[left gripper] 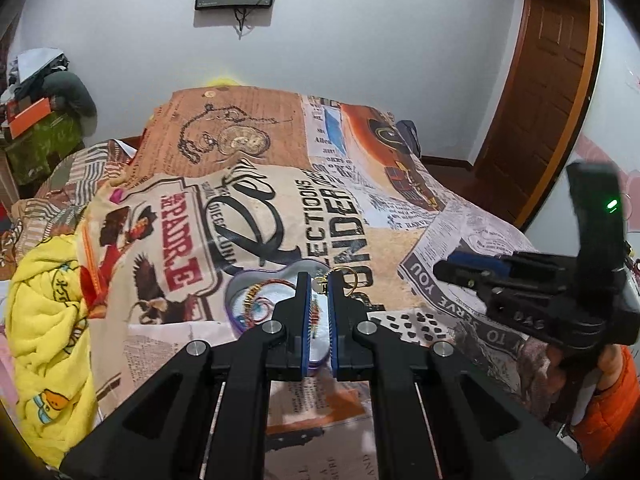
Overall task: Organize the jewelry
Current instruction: 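Carry both gold rings over the heart tin and open both tools to drop them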
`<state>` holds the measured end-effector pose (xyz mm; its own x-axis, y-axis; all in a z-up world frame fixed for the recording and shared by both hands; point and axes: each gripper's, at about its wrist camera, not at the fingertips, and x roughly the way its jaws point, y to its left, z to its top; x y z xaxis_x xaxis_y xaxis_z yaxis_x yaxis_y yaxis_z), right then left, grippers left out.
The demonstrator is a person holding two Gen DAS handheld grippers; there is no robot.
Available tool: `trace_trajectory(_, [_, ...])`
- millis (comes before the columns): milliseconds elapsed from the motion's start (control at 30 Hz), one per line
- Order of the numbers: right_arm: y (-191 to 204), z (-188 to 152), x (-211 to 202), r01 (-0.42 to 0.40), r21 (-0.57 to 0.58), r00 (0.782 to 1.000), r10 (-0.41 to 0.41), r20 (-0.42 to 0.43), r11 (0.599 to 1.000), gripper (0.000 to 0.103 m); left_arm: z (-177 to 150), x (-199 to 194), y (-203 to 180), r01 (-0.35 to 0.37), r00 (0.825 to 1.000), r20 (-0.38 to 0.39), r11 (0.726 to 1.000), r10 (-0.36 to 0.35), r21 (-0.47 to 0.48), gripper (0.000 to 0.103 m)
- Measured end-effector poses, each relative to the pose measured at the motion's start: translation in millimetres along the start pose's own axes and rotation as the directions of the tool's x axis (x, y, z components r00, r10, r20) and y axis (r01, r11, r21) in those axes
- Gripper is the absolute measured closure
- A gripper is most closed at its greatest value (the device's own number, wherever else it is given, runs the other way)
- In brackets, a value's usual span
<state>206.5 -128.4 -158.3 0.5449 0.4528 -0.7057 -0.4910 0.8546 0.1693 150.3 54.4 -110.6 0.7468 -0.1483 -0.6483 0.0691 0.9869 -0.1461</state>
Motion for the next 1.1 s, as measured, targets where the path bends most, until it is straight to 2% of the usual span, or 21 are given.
trace_trajectory(233, [39, 20, -9, -0.077, -0.059, 0.994, 0.081, 0.074, 0.995, 0.083, 5, -5, 17, -0.025, 1.000, 0.010, 1.000, 0.025, -0.009, 0.097])
trace_trajectory(433, [56, 29, -1, -0.133, -0.079, 0.986, 0.140, 0.091, 0.988, 0.083, 7, -1, 30, -0.038, 0.999, 0.014, 0.999, 0.039, -0.007, 0.097])
trace_trajectory(867, [63, 22, 49, -0.137, -0.065, 0.990, 0.136, -0.029, 0.988, 0.083, -11, 43, 46, 0.024, 0.997, -0.068, 0.999, -0.028, -0.046, 0.097])
trace_trajectory(1100, [68, 23, 63, -0.147, -0.077, 0.988, 0.143, -0.060, 0.986, 0.083, -11, 47, 51, 0.030, 0.997, -0.074, 0.999, -0.033, -0.045, 0.097])
